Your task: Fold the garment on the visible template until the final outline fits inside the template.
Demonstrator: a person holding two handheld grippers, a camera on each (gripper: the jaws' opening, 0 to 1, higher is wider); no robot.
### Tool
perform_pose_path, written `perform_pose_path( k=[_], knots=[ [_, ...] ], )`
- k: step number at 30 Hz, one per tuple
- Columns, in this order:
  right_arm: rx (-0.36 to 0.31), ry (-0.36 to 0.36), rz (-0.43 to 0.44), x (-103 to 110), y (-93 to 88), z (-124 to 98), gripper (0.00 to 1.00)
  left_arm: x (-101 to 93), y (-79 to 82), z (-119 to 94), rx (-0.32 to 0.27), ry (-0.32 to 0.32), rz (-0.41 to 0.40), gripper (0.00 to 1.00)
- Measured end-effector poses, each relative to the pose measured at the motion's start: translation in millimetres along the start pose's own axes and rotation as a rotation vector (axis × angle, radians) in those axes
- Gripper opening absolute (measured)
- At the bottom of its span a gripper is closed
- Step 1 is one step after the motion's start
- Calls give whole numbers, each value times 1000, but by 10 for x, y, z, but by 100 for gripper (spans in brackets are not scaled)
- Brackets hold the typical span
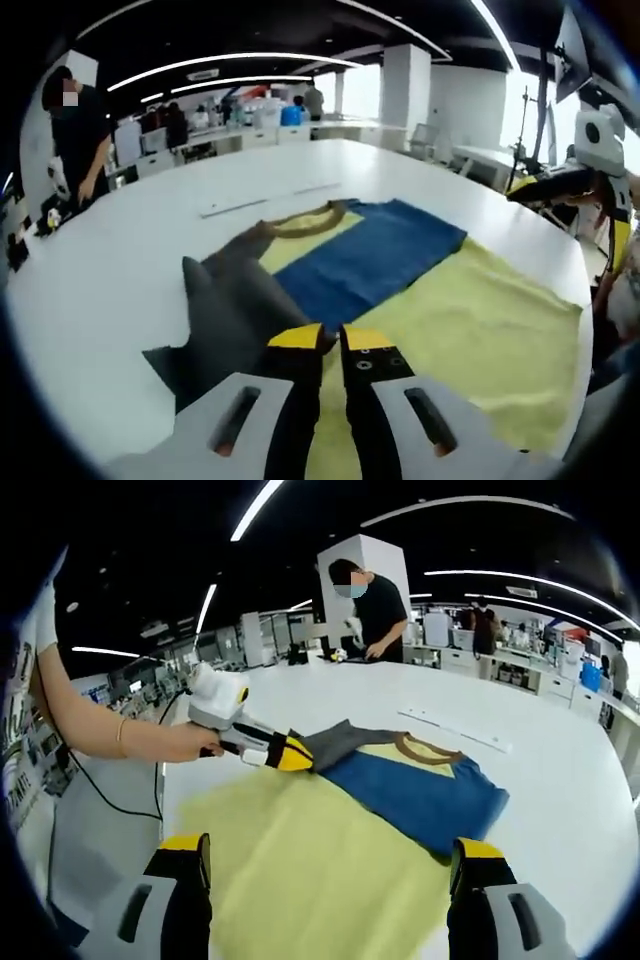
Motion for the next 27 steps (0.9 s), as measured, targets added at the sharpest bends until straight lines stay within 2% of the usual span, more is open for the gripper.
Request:
perform_pose_path(
  k=[7,11,15,18,20,21,25,27],
  knots=[
    [-6,2,-1,9,15,-1,99,113,61,-169,-26,42,27,23],
    [-11,-3,8,1,11,6,99,261,58,-274,-37,85,-21,33],
    [-13,-1,13,12,1,4,99,412,56,-369,-49,127,-45,46],
    [-11,0,15,23,-12,4,99,525,38,-454,-56,153,-75,51],
    [-6,-3,12,25,-23,5,99,578,9,-488,-45,171,-82,52],
    [-4,-3,8,29,-30,5,99,623,-35,-517,-19,188,-71,52],
    [-3,-3,9,41,-31,1,99,730,-96,-606,-24,218,-102,50],
    [-6,-6,13,43,-26,-6,99,785,-118,-659,-21,246,-92,48]
  ],
)
Point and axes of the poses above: the point that each gripper's makers call its tool centre point, and the gripper's own axes: z roughly forward along the fingers, x roughly to its left, y roughly out of its top, the point moved 6 cm from there along -z, roughly backward along the fingers, and after that the axes turned 1 degree about z, right-handed, at the moved point
